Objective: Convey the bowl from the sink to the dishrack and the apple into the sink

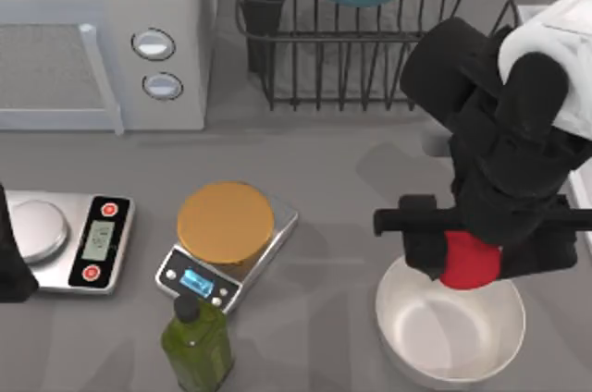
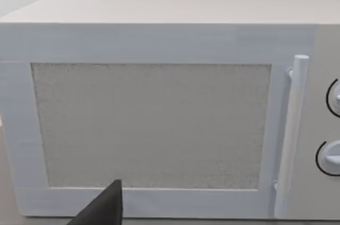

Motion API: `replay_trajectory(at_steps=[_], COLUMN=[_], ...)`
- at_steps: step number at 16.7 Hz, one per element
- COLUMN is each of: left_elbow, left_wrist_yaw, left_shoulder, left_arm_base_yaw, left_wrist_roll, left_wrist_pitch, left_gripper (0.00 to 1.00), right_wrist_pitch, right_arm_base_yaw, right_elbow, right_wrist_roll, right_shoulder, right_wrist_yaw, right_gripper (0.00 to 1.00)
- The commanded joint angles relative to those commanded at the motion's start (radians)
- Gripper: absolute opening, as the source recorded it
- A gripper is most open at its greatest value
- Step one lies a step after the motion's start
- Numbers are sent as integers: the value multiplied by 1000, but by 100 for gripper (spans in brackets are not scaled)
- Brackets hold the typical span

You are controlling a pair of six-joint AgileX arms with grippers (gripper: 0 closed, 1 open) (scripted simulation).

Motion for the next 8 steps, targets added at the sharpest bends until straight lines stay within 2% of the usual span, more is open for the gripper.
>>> replay_trajectory(at_steps=[4, 8], left_elbow=[0, 0], left_wrist_yaw=[0, 0], left_shoulder=[0, 0], left_arm_base_yaw=[0, 0], left_wrist_roll=[0, 0], left_wrist_pitch=[0, 0], left_gripper=[100, 100], right_wrist_pitch=[13, 153], right_arm_base_yaw=[-2, -75], right_elbow=[-7, -68], right_wrist_roll=[-2, -57], right_shoulder=[6, 18], right_wrist_yaw=[-1, -7], right_gripper=[0, 0])
